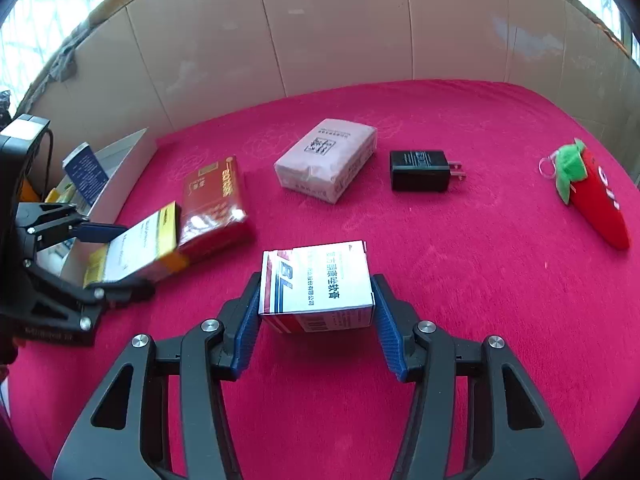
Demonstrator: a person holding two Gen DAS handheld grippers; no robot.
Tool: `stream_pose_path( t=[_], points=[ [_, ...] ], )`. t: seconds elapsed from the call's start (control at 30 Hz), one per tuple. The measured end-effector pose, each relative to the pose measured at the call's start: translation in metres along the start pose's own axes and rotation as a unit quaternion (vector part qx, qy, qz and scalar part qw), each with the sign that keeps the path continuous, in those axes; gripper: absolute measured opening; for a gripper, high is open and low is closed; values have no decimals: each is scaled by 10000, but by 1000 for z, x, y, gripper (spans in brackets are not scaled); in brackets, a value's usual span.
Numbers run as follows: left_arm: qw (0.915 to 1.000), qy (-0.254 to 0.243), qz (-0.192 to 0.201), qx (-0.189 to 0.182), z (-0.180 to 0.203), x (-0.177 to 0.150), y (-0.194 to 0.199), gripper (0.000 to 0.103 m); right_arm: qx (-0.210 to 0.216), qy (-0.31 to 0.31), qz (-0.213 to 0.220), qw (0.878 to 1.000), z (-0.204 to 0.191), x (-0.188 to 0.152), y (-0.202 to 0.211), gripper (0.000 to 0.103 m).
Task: Organize objects
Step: 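Grasp the yellow Glucophage box with the left tool while the right tool grasps the white-red medicine box, then carry the Glucophage box and white-red medicine box over the white tray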
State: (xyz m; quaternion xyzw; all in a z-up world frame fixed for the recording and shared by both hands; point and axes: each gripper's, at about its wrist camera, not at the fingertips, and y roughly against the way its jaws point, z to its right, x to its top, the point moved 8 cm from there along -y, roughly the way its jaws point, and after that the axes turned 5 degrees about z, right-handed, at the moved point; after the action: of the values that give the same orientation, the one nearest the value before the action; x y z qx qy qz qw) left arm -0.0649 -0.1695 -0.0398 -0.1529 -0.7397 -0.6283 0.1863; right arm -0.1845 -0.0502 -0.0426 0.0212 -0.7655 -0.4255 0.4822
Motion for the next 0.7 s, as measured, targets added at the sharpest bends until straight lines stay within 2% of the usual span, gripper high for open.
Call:
stream_pose_path(
  t=[0.13,0.27,0.37,0.5,0.57,0.7],
  points=[
    [9995,157,265,-32,13,-2,17,60,5,-214,58,9998,8,1,2,52],
    [9953,489,828,-65,29,-4,49,60,4,-321,120,9994,11,3,4,52],
    [9888,652,1342,89,40,-4,74,60,-7,-369,237,9990,12,5,7,52],
    [9760,925,1965,174,49,-13,105,60,-48,-388,383,9985,12,7,11,52],
    [9704,1026,2177,183,52,-14,116,60,-82,-382,456,9982,12,8,13,52],
    [9648,1133,2370,141,53,-13,129,60,-153,-287,638,9974,10,11,20,51]
  ],
)
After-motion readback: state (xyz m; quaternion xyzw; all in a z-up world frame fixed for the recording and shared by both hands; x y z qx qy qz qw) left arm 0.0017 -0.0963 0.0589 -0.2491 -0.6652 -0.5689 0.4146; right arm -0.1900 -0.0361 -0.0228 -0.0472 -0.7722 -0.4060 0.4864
